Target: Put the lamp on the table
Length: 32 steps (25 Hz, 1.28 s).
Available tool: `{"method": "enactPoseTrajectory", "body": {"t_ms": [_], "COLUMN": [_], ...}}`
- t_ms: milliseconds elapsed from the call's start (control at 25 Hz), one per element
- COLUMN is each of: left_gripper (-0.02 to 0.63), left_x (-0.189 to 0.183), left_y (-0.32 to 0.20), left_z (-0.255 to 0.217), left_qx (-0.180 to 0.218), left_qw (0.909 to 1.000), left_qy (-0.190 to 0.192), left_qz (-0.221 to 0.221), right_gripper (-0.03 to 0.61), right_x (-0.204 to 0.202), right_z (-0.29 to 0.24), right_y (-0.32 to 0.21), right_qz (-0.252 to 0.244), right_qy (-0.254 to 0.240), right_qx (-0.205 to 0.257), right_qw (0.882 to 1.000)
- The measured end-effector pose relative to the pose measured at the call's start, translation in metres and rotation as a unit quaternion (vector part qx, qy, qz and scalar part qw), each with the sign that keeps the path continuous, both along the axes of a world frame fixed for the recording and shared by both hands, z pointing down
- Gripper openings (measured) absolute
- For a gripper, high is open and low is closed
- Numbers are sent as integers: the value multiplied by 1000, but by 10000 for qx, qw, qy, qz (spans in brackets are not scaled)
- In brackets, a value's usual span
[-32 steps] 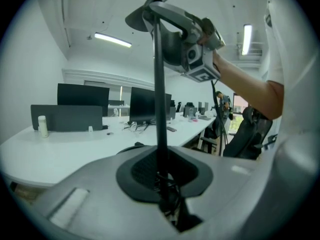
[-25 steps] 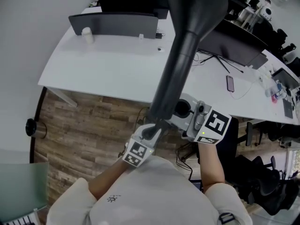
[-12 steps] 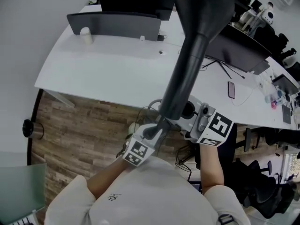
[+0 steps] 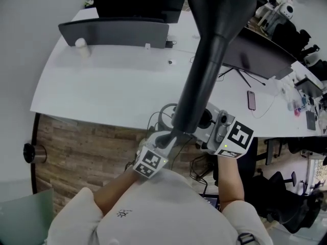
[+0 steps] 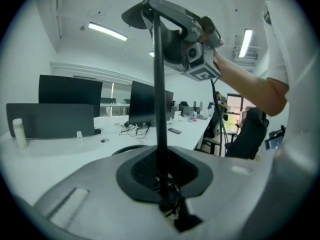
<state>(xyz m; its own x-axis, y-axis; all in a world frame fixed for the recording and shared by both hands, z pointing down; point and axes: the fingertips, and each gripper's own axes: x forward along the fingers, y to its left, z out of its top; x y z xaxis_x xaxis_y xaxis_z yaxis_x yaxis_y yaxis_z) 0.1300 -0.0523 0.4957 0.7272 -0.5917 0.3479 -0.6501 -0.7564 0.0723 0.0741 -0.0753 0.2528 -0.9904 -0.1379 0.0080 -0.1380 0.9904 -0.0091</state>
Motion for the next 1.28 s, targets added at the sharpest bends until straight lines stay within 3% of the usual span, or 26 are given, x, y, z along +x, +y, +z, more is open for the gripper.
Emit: {"method": "enactPoseTrajectory", "body": {"t_ms": [920, 1280], "left_gripper": [37, 37], "left_x": [-39, -64], "left_y": [-138, -172], "left_z": [4, 24], "left_qx": [-105, -134], "left_qw": [9968, 9970], "left_qy": [104, 53], "left_qz": [789, 754], "right_gripper": [44, 43], "right_x": [-52, -71], "right_z": [7, 23], "right_y": [-145, -182], "right_qz": [496, 687], "right_qy": [94, 175], "right_qx": [-98, -208], "right_qw": [9987, 9973]}}
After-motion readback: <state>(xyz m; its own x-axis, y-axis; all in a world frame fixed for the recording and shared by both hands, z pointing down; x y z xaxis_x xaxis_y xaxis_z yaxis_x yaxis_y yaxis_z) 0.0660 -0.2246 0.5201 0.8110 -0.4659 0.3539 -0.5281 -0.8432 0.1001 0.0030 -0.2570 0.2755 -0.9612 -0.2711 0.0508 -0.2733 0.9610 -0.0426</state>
